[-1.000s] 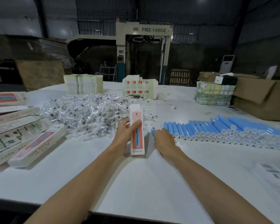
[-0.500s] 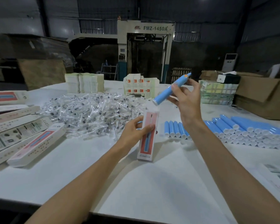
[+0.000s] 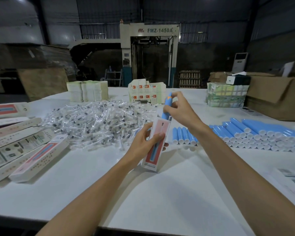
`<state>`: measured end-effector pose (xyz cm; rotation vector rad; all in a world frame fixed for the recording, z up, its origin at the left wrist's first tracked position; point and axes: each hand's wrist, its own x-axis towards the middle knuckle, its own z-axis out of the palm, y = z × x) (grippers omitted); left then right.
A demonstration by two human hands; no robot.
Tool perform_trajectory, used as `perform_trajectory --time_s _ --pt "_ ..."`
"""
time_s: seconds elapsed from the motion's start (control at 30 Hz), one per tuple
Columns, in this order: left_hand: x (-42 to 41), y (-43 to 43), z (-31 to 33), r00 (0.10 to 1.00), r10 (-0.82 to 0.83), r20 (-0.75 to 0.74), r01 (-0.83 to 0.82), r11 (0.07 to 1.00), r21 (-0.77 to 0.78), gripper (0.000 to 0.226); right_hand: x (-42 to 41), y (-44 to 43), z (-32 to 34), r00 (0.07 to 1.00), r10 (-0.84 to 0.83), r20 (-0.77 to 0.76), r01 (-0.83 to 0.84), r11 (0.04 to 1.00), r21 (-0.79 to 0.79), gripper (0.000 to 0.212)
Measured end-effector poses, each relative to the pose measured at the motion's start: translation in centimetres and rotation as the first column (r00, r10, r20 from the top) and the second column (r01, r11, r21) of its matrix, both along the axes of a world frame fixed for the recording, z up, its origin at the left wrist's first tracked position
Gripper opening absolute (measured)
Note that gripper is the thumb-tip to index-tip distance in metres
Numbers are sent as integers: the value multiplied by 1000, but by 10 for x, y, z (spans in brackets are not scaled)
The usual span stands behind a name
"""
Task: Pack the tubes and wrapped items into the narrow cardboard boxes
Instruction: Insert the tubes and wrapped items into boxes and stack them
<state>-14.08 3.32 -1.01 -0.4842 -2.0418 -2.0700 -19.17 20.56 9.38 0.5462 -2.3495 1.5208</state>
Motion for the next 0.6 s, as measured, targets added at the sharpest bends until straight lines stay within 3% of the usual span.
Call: perform_trajectory --time_s 0.13,0.27,0.37,0.47,0.6 --pt "-3 -2 -3 1000 20 14 -21 998 53 30 -3 -6 -26 997 -6 -77 23 976 218 18" --pt "-9 -20 1 992 123 10 -123 992 17 31 -11 -4 -51 984 -109 -142 110 994 -4 13" --pt "-15 -40 5 965 261 -11 -261 965 23 31 -30 0 -71 972 -234 -24 232 970 -70 15" --pt "-21 -49 2 930 366 16 -366 928 71 39 -49 -8 -98 965 -260 40 250 953 169 30" --pt "-26 -53 -5 914 403 36 -405 907 113 33 -69 -32 -129 975 -222 -4 201 876 438 37"
